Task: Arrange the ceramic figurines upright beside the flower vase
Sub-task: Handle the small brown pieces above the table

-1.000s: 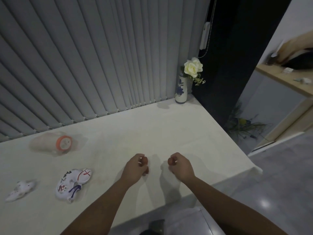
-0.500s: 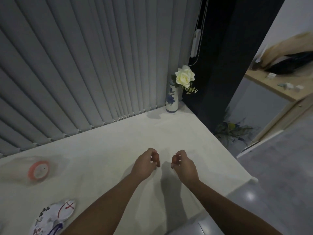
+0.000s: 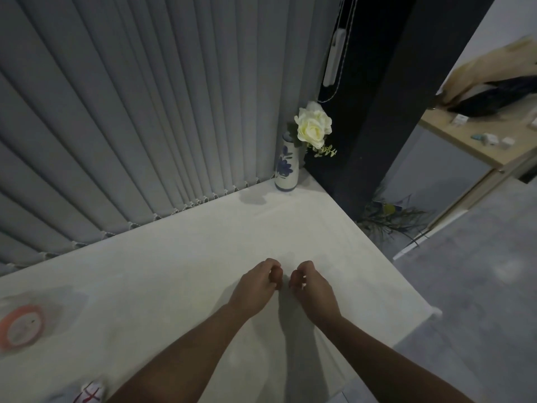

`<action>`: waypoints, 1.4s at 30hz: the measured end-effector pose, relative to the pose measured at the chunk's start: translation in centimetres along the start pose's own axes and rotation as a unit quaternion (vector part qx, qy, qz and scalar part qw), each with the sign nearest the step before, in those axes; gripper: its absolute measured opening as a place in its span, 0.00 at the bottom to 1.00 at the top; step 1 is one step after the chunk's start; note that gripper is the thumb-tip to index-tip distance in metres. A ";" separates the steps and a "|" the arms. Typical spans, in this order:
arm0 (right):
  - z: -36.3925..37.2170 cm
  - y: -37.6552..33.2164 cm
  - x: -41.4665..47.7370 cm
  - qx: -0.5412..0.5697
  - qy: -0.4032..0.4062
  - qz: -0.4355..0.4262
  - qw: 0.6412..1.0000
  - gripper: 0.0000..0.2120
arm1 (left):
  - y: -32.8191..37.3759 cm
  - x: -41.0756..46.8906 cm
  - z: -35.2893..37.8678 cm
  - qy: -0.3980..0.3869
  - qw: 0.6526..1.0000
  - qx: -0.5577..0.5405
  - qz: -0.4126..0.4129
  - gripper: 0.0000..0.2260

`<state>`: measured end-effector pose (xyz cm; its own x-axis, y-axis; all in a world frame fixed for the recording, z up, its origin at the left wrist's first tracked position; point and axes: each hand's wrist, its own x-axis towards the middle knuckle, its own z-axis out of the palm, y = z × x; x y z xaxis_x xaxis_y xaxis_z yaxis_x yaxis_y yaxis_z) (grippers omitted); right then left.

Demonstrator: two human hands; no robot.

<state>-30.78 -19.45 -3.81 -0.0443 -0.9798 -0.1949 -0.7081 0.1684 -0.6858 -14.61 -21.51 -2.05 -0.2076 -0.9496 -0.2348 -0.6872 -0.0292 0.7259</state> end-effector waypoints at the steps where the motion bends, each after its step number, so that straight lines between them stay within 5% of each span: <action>1: 0.0 0.1 0.0 0.004 -0.001 0.000 1.000 0.08 | -0.2 0.1 0.1 -0.002 1.000 0.001 0.003 0.16; 14: -0.8 -0.3 0.1 -0.020 -0.018 0.007 1.000 0.07 | -1.5 -0.8 1.1 0.026 1.000 -0.007 0.001 0.23; 20: -2.0 -0.6 -0.5 -0.057 -0.037 0.000 0.998 0.22 | -2.1 -1.9 1.1 0.047 0.999 0.003 0.001 0.24; 27: -1.7 -0.8 -3.3 -0.128 0.005 -0.109 0.986 0.16 | -4.2 -5.4 0.6 0.086 0.994 0.041 -0.051 0.23; 32: -0.6 -2.2 -6.1 -0.187 -0.006 -0.161 0.969 0.27 | -5.8 -9.8 0.0 0.159 0.982 0.053 -0.084 0.21; 42: 7.4 -6.3 -11.7 -0.203 -0.088 -0.275 0.936 0.24 | -10.3 -20.9 -4.6 0.357 0.917 0.108 -0.142 0.17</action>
<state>-20.59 -8.31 -2.37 0.4970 -0.8673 -0.0285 -0.8005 -0.4456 -0.4008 0.02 -2.82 -1.64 0.4567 -0.8777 0.1454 -0.7808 -0.3171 0.5383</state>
